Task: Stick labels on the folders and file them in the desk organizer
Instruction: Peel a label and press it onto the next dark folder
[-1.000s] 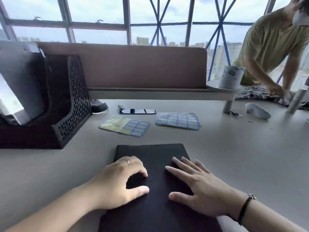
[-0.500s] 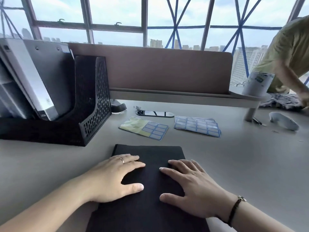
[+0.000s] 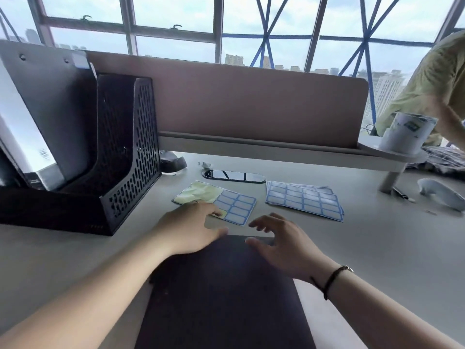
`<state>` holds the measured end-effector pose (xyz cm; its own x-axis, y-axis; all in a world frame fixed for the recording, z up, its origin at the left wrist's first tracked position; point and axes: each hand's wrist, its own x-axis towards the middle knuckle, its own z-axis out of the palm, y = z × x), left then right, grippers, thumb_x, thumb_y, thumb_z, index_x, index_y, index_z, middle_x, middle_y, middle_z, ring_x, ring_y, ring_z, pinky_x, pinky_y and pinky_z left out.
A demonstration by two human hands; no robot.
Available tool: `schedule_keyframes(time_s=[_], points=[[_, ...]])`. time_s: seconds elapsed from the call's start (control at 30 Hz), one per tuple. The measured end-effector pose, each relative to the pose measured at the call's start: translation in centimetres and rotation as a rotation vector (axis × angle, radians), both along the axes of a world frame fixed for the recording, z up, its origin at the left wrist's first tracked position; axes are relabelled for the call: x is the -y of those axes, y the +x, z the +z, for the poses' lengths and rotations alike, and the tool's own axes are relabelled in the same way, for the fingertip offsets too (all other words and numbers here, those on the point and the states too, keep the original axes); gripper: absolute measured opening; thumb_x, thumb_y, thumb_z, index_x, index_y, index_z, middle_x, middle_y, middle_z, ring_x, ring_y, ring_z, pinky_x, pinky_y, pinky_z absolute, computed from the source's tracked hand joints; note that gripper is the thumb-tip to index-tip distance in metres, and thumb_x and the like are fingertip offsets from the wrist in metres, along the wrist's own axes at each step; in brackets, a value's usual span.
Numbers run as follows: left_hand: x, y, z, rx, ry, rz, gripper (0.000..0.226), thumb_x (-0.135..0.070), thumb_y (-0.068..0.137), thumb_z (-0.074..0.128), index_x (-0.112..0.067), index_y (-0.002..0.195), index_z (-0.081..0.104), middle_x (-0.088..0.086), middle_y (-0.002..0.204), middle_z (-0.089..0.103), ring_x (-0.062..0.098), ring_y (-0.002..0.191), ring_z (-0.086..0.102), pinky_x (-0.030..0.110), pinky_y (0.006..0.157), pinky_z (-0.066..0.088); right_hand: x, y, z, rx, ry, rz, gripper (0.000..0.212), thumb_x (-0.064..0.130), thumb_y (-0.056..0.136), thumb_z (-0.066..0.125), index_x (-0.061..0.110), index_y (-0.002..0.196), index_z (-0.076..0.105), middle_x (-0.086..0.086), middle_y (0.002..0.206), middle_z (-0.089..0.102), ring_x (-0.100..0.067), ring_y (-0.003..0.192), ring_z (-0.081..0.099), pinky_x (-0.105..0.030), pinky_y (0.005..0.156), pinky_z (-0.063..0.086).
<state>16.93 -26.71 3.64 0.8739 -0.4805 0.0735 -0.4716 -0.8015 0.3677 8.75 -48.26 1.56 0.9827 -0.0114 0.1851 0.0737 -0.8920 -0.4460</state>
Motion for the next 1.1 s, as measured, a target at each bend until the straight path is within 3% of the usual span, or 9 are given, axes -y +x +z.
schedule_keyframes(time_s=[0.2, 0.5, 0.67, 0.9, 1.1], points=[[1.6, 5.1, -1.0, 0.021, -0.069, 0.08, 0.054, -0.061, 0.083, 0.061, -0.04, 0.132, 0.053, -0.011, 0.144, 0.049, 0.014, 0.13, 0.047, 0.035, 0.104, 0.042, 1.3, 6.1, 0.1, -0.026, 0.025, -0.1, 0.03, 0.036, 0.098, 0.055, 0.032, 0.127, 0.06, 0.008, 0.132, 0.061, -0.012, 0.121, 0.055, -0.026, 0.094, 0.041], [2.4, 5.7, -3.8, 0.09, 0.031, 0.086, 0.074, -0.076, 0.084, 0.046, -0.034, 0.145, 0.038, -0.009, 0.152, 0.04, 0.015, 0.139, 0.034, 0.035, 0.107, 0.035, 0.6, 9.7, -1.9, -0.053, 0.004, -0.068, 0.065, 0.069, 0.083, 0.058, 0.035, 0.137, 0.049, 0.007, 0.138, 0.051, -0.017, 0.126, 0.05, -0.033, 0.104, 0.04], [2.6, 5.6, -3.6, 0.141, 0.033, 0.081, 0.069, -0.071, 0.088, 0.045, -0.034, 0.146, 0.038, -0.009, 0.152, 0.041, 0.015, 0.141, 0.031, 0.035, 0.111, 0.031, 1.3, 9.9, -2.4, -0.044, -0.047, -0.021, 0.068, 0.066, 0.085, 0.058, 0.037, 0.144, 0.039, 0.01, 0.146, 0.045, -0.013, 0.134, 0.042, -0.025, 0.105, 0.031], [2.6, 5.8, -3.8, 0.117, 0.001, 0.112, 0.076, -0.072, 0.085, 0.048, -0.033, 0.148, 0.03, -0.007, 0.148, 0.048, 0.017, 0.138, 0.035, 0.037, 0.11, 0.035, 1.3, 10.0, -2.6, -0.034, -0.061, -0.01, 0.072, 0.071, 0.084, 0.054, 0.037, 0.146, 0.037, 0.012, 0.148, 0.044, -0.013, 0.134, 0.043, -0.027, 0.107, 0.032], [2.8, 4.9, -3.0, 0.091, -0.039, 0.128, 0.072, -0.058, 0.087, 0.057, -0.034, 0.149, 0.029, -0.002, 0.141, 0.05, 0.018, 0.132, 0.043, 0.032, 0.107, 0.035, 1.2, 9.9, -2.7, -0.042, -0.057, -0.001, 0.072, 0.072, 0.084, 0.052, 0.038, 0.146, 0.036, 0.012, 0.149, 0.043, -0.012, 0.135, 0.041, -0.029, 0.111, 0.032]])
